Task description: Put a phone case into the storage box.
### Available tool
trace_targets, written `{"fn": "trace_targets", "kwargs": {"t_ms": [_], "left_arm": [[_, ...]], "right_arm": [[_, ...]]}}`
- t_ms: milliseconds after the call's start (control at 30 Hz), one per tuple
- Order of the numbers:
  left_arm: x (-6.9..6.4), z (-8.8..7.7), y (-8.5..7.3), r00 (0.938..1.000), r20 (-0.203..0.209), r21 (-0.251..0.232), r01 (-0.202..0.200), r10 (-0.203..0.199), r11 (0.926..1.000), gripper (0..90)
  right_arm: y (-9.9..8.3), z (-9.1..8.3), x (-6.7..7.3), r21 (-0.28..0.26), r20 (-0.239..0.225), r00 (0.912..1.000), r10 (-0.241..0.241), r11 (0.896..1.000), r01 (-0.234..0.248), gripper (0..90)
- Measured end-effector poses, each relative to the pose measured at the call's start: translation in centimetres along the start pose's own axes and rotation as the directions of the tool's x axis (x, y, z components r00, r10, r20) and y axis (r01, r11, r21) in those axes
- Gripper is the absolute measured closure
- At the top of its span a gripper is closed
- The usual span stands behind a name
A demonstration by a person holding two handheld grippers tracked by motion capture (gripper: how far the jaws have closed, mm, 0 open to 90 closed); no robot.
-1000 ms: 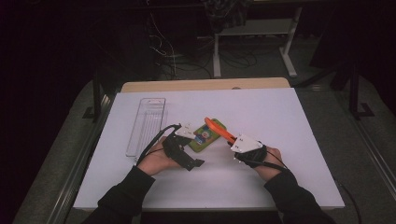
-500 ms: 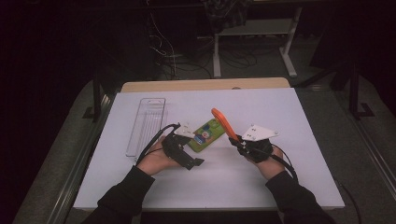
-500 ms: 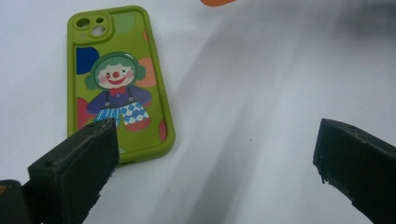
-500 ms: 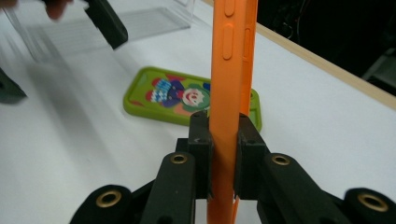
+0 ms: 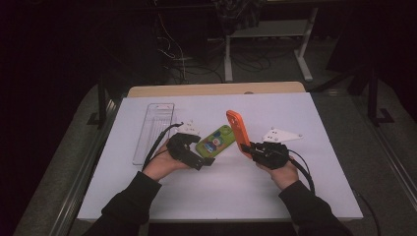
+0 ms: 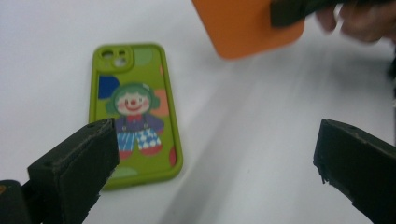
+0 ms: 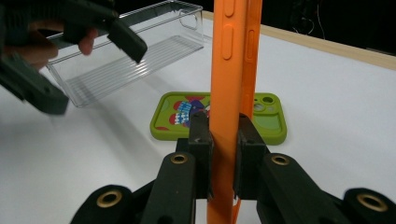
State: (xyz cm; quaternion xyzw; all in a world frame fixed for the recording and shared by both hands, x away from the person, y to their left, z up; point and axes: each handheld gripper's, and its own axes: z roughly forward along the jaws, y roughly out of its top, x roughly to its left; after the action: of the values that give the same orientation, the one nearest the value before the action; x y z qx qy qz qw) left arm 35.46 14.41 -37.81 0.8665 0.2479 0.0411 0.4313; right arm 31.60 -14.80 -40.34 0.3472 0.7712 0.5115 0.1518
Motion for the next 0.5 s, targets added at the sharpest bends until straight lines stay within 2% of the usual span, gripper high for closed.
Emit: {"fn": "trace_targets", "kwargs": {"t_ms": [200,367,500], "left_arm": [[0.4,-0.6,1.8,0.9997,0.015,-0.076,0.021,-0.02,0.9968,0.0],[0.8,-0.8,3.3,0.9989,0.026,-0.12,0.042,-0.04,0.9918,0.0],[0.8,-0.5,4.1,0.9976,0.041,-0.137,0.061,-0.056,0.9887,0.0]], "right_arm": [[0.0,0.1,0.2,-0.007,-0.013,0.9998,0.014,1.0,-0.014,78.4],[0.0,0.2,0.6,-0.006,-0.017,0.9997,0.015,1.0,-0.015,78.5],[-0.1,0.4,0.9,-0.006,-0.022,0.9997,0.009,1.0,-0.009,78.4]]}}
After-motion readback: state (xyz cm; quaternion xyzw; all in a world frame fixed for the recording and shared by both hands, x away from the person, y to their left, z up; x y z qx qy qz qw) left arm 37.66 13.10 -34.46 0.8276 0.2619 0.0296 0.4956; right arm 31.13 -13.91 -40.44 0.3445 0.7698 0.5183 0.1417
